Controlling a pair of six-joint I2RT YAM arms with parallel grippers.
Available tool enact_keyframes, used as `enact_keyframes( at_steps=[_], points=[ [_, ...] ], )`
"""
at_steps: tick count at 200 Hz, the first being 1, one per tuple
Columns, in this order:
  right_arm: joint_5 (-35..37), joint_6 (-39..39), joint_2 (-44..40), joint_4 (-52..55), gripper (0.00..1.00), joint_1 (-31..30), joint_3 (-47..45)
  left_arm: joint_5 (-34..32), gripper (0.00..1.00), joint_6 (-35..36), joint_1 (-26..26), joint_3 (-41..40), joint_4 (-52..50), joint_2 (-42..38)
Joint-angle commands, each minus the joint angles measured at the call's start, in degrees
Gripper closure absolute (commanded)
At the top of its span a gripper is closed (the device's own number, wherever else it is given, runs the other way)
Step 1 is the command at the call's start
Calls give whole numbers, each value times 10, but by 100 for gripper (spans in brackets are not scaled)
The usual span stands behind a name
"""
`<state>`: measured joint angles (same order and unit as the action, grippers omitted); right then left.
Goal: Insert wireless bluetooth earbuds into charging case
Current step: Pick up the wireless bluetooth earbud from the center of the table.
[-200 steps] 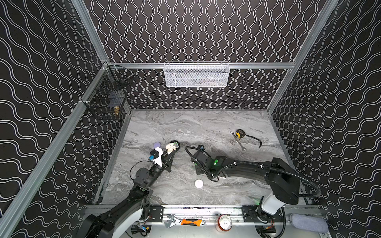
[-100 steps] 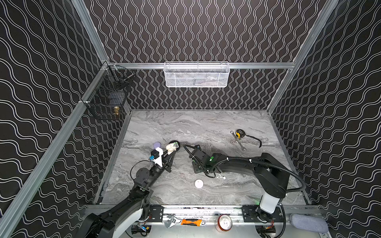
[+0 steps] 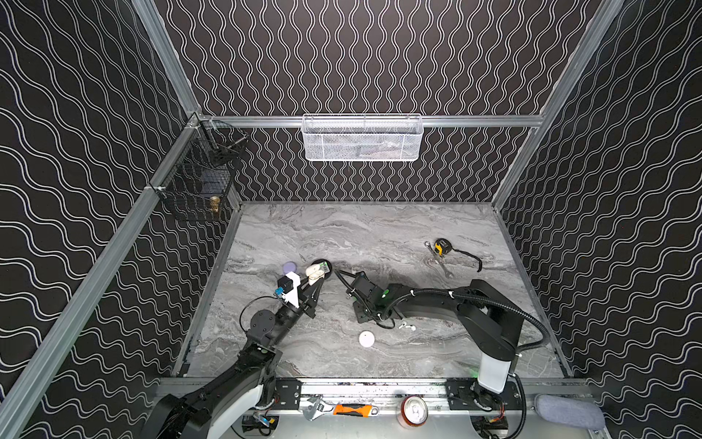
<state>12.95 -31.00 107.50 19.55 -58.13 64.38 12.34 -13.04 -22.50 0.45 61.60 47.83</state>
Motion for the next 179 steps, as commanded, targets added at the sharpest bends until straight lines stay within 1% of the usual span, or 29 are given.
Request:
enact_keyframes(
  at_steps=[1, 18, 35, 50, 112, 179],
  points=[
    [16, -9, 9, 35, 58, 0, 8, 2, 100, 12, 0, 2, 17, -4],
    [20, -9, 9, 36, 60, -1, 7, 3, 100, 13, 0, 7, 0, -10],
    [21, -9, 9, 34, 63, 0, 6, 9, 100, 16, 0, 8, 5, -12],
    [20, -11, 9, 42, 66, -1, 10, 0, 100, 16, 0, 5, -3, -16],
    [21, -11, -8, 49, 64, -7, 3, 3, 100, 18, 0, 8, -8, -19],
    [30, -16, 9, 56, 67, -9, 14, 0, 100, 18, -1, 6, -12, -26]
  ],
)
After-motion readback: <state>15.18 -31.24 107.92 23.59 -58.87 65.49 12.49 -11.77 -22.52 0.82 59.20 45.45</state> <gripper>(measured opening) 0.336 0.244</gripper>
